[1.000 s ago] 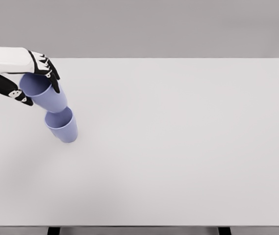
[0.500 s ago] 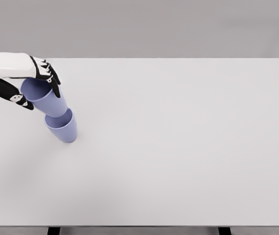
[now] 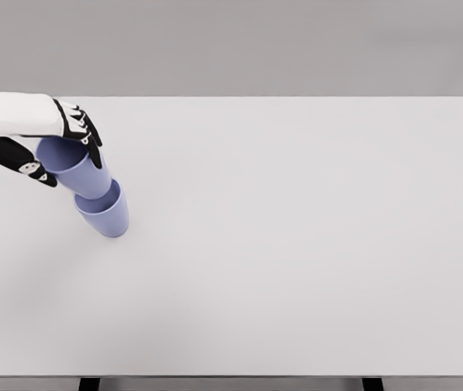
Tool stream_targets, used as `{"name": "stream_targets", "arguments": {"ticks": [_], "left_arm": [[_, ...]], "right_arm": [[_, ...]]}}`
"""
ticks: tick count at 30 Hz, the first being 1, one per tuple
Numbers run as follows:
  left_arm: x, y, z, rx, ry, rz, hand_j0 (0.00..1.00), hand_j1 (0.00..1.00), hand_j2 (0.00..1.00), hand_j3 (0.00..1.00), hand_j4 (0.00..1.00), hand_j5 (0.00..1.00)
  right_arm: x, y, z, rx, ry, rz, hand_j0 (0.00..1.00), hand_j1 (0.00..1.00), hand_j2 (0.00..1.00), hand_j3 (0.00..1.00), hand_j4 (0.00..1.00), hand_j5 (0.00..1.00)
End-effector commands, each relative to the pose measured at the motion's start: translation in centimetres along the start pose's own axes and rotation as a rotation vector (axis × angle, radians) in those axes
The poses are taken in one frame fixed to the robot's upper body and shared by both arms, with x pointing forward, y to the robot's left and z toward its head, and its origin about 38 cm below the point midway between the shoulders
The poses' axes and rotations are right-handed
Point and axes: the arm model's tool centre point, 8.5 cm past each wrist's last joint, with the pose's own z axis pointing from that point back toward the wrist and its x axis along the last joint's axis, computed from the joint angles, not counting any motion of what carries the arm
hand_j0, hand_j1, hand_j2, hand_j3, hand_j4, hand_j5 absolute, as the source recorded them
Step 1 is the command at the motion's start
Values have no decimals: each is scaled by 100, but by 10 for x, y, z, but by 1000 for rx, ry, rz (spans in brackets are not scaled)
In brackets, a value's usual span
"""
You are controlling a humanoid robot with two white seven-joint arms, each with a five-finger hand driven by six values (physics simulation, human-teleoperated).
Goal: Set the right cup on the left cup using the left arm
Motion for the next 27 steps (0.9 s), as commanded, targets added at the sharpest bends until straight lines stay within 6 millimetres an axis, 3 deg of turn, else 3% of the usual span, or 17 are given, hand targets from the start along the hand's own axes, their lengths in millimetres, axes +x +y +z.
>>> {"name": "stream_targets", "arguments": {"ticks": [1,27], "left_arm": [[-1,-1,1,4,1,11,60,60,60,60,60,60],[-13,-7,-8,-2,8,45,60,60,60,60,60,60]], "right_arm": [[0,0,0,1,0,1,100,100,100,100,100,100],[0,0,0,1,0,1,100,100,100,100,100,100]]}}
